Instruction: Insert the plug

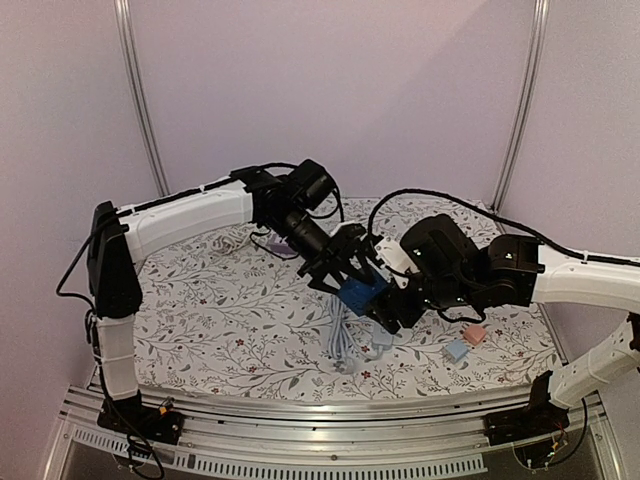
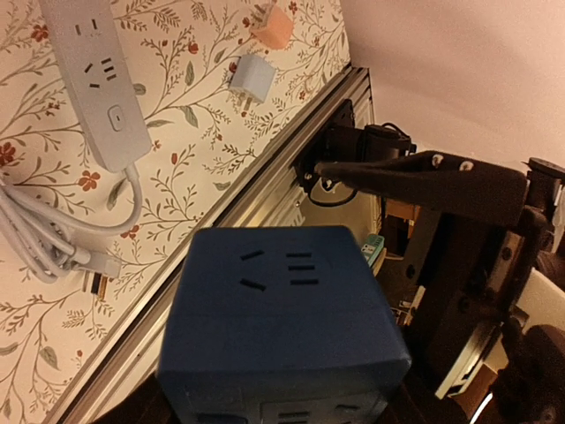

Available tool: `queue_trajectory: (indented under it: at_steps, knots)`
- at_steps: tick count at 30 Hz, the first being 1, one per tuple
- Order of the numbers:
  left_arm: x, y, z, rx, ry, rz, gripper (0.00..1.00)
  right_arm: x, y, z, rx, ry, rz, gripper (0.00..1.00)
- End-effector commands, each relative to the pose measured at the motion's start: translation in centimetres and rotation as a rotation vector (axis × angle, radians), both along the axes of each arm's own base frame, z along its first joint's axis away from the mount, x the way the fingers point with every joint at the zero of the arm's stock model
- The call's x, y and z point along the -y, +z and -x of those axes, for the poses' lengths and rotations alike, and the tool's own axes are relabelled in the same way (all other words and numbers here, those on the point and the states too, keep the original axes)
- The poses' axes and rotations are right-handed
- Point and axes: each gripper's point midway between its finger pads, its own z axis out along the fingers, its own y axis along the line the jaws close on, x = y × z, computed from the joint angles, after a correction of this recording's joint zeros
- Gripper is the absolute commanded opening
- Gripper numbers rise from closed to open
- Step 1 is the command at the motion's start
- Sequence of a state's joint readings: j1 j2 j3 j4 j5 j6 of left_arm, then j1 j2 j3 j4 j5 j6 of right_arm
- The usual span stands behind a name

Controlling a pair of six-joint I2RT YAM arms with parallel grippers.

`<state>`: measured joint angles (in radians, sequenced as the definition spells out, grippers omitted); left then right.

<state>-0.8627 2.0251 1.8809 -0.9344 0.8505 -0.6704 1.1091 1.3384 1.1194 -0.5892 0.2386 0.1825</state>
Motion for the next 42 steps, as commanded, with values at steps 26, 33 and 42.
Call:
queue_trajectory:
  at_steps: [26, 33, 42]
  knots:
    - [-11.0, 5.3, -7.5, 0.556, 0.293, -0.221, 0.0, 6.1, -6.5, -4.6, -0.366, -0.719, 0.085, 0.9]
    - [-12.5, 6.2, -7.4, 0.629, 0.318, -0.245, 0.0, 3.7, -11.7, -3.9, -0.537, -0.706, 0.237, 0.93]
    - [-14.4, 9.9, -5.6, 0.908, 0.29, -0.125, 0.0, 4.2, -15.8, -4.4, -0.66, -0.737, 0.316, 0.91]
